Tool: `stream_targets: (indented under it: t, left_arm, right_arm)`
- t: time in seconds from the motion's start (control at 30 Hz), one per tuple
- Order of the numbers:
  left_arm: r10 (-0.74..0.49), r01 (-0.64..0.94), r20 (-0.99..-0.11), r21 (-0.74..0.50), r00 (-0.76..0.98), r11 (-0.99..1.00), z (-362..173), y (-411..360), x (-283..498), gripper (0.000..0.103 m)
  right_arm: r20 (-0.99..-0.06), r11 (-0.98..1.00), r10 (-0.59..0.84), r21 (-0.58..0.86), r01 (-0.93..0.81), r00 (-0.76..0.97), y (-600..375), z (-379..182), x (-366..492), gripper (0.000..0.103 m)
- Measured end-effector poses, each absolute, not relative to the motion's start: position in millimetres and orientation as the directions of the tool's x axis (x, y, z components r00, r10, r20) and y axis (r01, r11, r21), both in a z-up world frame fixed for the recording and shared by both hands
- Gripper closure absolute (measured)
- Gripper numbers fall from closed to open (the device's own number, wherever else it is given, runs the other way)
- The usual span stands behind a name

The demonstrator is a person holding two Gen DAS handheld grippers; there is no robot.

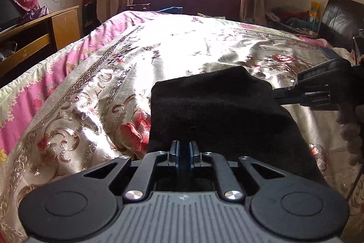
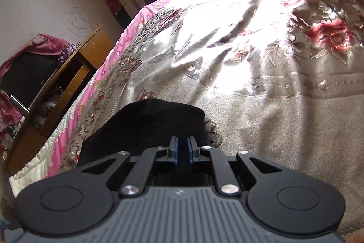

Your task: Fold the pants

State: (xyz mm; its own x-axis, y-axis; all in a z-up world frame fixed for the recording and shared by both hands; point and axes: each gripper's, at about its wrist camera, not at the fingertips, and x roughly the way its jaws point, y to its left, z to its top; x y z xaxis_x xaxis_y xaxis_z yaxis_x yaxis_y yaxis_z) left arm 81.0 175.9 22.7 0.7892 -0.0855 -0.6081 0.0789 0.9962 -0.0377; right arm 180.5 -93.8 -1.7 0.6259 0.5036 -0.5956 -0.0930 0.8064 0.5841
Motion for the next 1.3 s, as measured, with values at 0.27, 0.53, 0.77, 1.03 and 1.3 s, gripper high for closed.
stream_targets:
  t: [0.27, 0.53, 0.77, 1.03, 1.3]
  left_arm:
    - [-0.067, 0.102, -0.63, 0.019, 0.774, 0.995, 7.3, 172.5, 93.3, 0.075]
    - [-0.095, 0.104, -0.628, -0.022, 0.772, 0.994, 12.3, 177.4, 89.5, 0.074]
    - [-0.104, 0.114, -0.64, -0.026, 0.761, 0.993, 8.5, 179.5, 93.3, 0.074]
    - [-0.124, 0.099, -0.637, -0.076, 0.761, 0.992, 25.3, 178.4, 89.1, 0.072]
    - [-0.194, 0.217, -0.6, -0.036, 0.776, 0.976, 43.0, 146.6, 80.0, 0.063]
  right_arm:
    - [-0.615, 0.791, 0.522, 0.609, -0.065, 0.59, -90.6, -25.1, 221.3, 0.073]
    - [-0.58, 0.806, 0.529, 0.572, -0.152, 0.62, -110.1, 24.8, 124.1, 0.069]
    - [-0.706, 0.811, 0.58, 0.545, -0.21, 0.406, -75.2, -16.7, 60.3, 0.066]
    - [-0.649, 0.799, 0.581, 0.571, -0.189, 0.491, -109.0, 10.0, 64.8, 0.065]
    - [-0.577, 0.667, 0.653, 0.745, -0.011, 0.491, -118.0, -31.4, 130.6, 0.059]
